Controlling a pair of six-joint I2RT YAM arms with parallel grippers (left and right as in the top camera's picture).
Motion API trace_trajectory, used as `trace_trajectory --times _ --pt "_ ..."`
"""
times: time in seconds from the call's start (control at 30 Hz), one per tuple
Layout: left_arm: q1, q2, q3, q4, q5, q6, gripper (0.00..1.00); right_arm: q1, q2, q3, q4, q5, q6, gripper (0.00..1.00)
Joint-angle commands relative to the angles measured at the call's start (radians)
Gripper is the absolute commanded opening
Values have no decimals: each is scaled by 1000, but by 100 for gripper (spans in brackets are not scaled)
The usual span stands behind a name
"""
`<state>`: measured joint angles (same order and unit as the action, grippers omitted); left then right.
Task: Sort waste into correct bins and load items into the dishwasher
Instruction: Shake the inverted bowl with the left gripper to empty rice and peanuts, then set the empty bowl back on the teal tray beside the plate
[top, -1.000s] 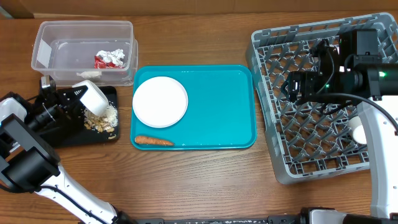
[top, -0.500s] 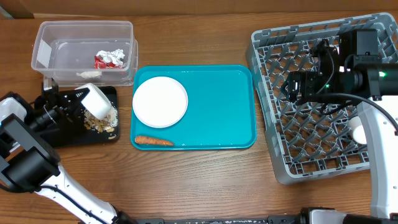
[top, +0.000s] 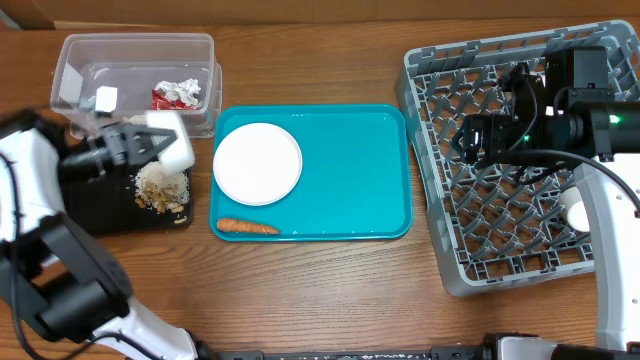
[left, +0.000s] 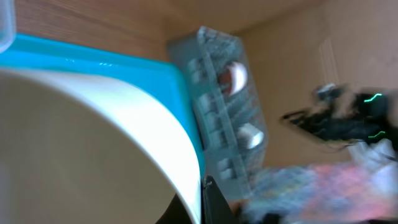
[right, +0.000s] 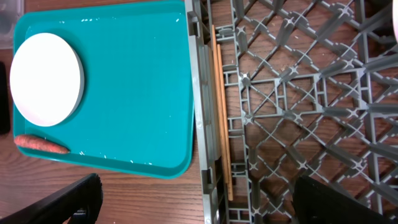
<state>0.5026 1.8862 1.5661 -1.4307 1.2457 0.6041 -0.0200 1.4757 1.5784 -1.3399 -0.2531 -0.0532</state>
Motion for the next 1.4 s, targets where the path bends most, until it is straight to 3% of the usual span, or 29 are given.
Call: trace_trajectory --times 0.0,0.33,0.7,0.87,1.0,1.03,1.07,1.13,1.23,1.37 --pt "-132 -56 10 132 -297 -360 4 -3 -5 18 3 8 -1 100" --pt "-637 -77 9 404 -769 -653 4 -3 -5 18 3 8 -1 100" --pt "-1087 27 9 630 -1195 -664 4 -3 -5 18 2 8 0 100" --pt "-1119 106 9 641 -1244 -699 6 -3 -5 18 2 8 0 100" --pt "-1117 118 10 662 -1234 -676 16 -3 -5 18 2 8 0 100" --pt "-1117 116 10 672 -1234 -671 21 -3 -5 18 1 8 0 100" --pt "-1117 114 10 678 -1234 -671 36 -3 -5 18 1 8 0 100" --pt "-1117 107 16 678 -1233 -671 49 -3 -5 18 1 8 0 100" --pt "-1112 80 37 648 -1234 -673 56 -3 -5 18 2 8 0 100" --pt "-1057 11 92 562 -1233 -771 59 -3 -4 18 11 -16 1 100"
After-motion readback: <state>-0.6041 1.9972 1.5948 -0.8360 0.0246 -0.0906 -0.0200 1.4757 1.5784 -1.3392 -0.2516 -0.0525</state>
